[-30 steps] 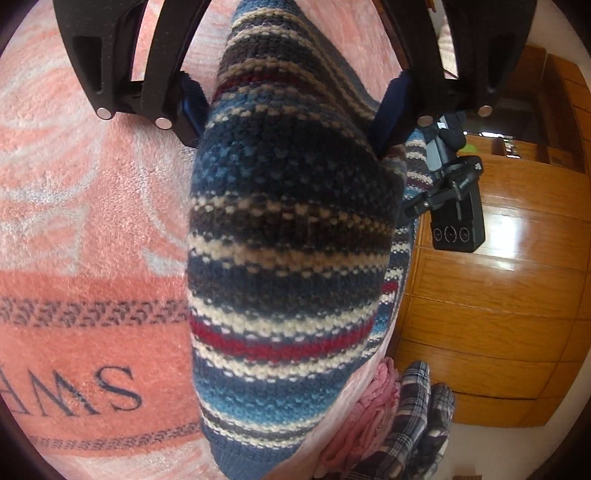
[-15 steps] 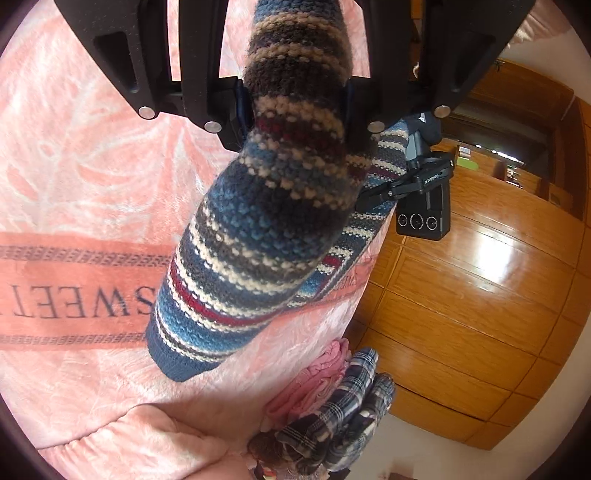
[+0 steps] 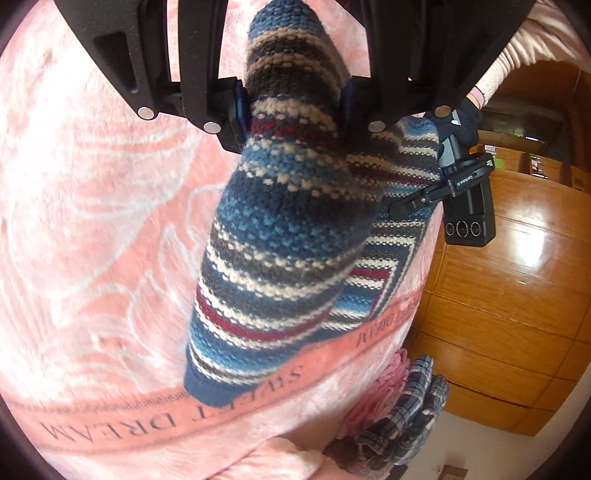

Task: Fold small clothes

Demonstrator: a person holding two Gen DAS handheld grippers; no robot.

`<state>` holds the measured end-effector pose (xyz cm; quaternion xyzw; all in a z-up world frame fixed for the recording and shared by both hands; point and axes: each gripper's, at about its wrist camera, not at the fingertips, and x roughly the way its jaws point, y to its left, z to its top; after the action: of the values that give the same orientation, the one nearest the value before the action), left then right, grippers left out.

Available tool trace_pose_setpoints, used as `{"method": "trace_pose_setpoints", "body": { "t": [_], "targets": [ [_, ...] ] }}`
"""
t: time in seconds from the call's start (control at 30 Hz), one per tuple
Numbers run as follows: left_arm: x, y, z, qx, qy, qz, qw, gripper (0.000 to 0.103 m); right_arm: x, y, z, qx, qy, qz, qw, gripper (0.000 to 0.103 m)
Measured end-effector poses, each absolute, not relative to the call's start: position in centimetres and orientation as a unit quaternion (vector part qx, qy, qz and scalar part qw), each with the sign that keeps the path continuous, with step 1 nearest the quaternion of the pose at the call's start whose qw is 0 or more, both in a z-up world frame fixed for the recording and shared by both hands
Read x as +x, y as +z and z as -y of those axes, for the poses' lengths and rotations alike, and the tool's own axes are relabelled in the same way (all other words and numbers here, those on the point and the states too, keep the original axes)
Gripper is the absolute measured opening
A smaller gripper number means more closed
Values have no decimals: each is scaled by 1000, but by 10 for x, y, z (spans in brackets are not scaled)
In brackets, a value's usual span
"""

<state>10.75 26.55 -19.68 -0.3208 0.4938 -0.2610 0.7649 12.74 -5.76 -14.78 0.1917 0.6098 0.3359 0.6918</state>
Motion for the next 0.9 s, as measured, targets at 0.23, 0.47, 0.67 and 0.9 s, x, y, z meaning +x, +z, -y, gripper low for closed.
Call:
{"method": "trace_pose_setpoints", "body": {
  "t": [0.23,0.47,0.67,0.9],
  "targets": [
    [96,-225,-277,-325,-243,-505,762,48,109,-190,66,230,312,-620,682,50],
    [83,-182,-288,-270,-181,-519,790,51,91,-166,77,237,298,-612,693,66],
    [24,-139,-289,-240,-139,-481,832,51,68,-160,86,245,289,-611,695,68],
    [-17,-138,-268,-254,-155,-497,815,55,55,-180,94,266,264,-625,685,68]
  ]
}}
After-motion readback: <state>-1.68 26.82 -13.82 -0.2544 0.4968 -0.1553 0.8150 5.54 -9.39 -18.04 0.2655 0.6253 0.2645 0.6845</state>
